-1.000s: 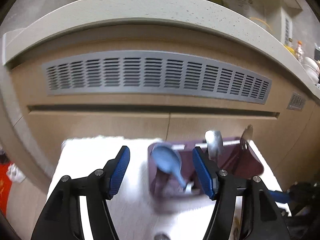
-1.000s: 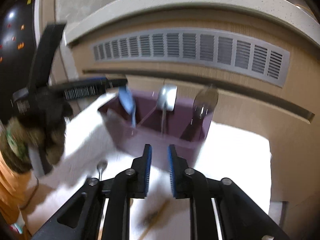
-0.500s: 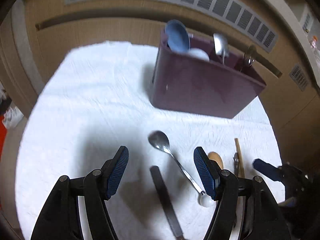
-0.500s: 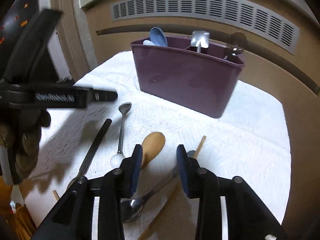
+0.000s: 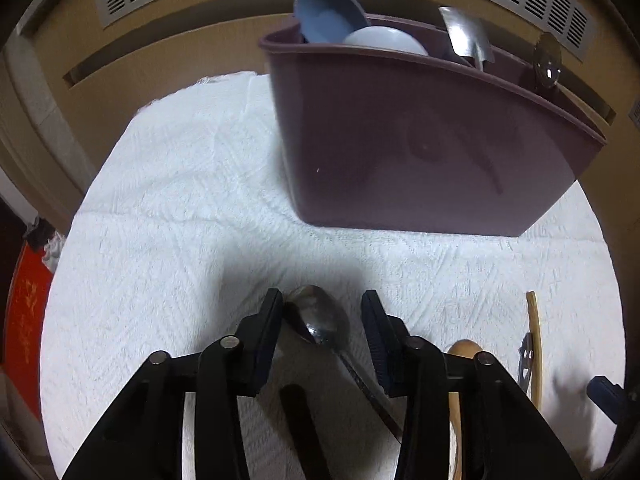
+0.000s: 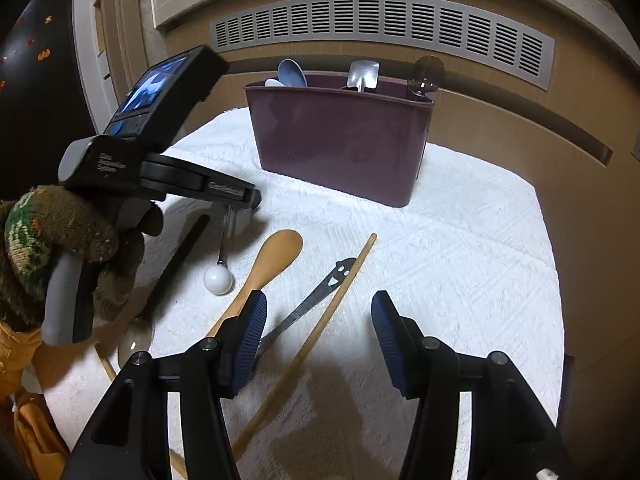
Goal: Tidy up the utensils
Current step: 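Reach the left tool to a metal spoon while the right tool approaches the wooden spoon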
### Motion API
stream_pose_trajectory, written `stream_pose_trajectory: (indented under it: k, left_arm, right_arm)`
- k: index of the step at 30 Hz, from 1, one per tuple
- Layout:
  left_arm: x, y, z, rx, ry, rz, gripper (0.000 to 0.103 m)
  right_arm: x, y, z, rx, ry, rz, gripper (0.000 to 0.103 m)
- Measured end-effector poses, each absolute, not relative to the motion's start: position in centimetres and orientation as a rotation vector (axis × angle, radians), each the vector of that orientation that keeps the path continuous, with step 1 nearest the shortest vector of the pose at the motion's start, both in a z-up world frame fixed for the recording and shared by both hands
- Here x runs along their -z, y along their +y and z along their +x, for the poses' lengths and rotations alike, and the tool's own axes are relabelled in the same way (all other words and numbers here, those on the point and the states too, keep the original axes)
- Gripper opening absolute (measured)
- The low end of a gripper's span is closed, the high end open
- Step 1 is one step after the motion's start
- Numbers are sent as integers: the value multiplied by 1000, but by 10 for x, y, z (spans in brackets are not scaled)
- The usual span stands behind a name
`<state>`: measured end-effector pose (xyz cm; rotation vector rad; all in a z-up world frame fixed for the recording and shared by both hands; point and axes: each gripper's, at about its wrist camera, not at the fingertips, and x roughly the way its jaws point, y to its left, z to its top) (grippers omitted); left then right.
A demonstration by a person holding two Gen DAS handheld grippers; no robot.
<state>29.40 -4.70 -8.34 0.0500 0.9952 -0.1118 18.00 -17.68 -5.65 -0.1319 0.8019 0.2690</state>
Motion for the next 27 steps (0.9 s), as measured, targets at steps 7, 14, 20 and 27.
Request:
stream_pose_trajectory:
  k: [7,14,20,27]
  left_arm:
    - [59,-34,250,202,849,34,4]
    - [26,-4,207,286,728,-2,3]
    - [47,21,215,288,923,-90,16]
    - [61,-16,152,503,905,-42,46]
  right_arm:
    - [53,-177,175,-262,789,-137,55]
    - [55,-169,179,-272,818,-133,56]
    - [57,-153,183,-306,847,-150,56]
    - [57,-150,177,-301,851,-172,56]
